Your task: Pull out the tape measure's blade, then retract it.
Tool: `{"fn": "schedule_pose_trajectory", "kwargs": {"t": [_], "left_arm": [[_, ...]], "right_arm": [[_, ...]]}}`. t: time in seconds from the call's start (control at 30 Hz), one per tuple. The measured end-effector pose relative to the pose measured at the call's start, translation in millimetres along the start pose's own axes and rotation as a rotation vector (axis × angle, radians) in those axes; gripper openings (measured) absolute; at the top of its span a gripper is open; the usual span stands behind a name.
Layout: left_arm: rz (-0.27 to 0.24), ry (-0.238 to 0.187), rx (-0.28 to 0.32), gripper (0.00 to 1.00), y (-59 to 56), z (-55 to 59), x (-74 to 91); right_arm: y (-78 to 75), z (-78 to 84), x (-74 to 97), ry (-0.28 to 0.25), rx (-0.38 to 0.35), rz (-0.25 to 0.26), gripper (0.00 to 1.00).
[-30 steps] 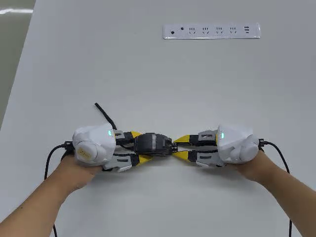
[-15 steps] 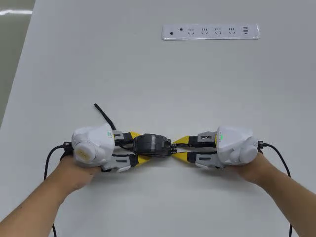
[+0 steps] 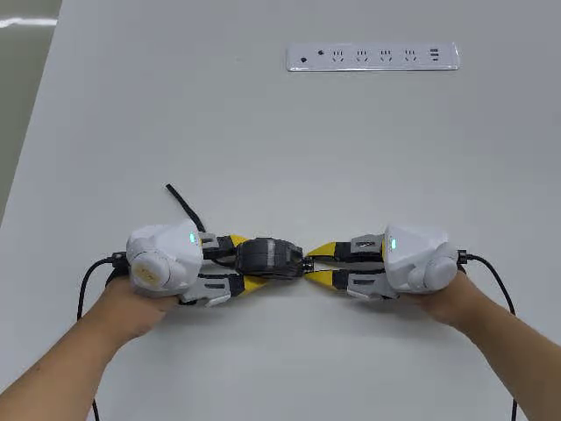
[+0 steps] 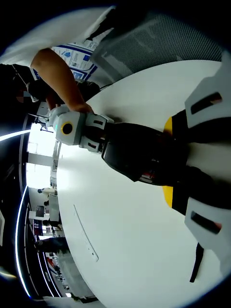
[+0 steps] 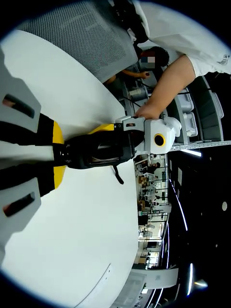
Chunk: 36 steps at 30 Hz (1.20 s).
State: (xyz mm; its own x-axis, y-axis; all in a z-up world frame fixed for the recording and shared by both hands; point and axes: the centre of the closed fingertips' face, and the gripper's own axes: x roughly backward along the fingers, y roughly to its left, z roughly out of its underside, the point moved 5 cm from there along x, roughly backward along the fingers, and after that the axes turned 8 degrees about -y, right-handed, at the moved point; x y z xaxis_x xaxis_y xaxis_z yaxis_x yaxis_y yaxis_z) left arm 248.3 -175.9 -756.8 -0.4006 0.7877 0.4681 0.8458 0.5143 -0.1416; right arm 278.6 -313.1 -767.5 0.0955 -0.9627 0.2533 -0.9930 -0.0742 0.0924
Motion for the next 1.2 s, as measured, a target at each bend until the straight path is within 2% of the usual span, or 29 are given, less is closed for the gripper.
{"fn": "schedule_pose_trajectory", "kwargs": {"t": [0.27,1.2], "left_arm": [[0.003,0.0,-0.002,0.27,-0.5,0.0,0.2],[0.01,-0.005,-0.001,0.27,-0.1,-0.1,-0.6]], "right_arm": [[0.8,-0.2,1.6,0.001,0.003,0.002,0.11],[2.3,4.1,22.7,0.002,-0.031,0.028,0.11]]}}
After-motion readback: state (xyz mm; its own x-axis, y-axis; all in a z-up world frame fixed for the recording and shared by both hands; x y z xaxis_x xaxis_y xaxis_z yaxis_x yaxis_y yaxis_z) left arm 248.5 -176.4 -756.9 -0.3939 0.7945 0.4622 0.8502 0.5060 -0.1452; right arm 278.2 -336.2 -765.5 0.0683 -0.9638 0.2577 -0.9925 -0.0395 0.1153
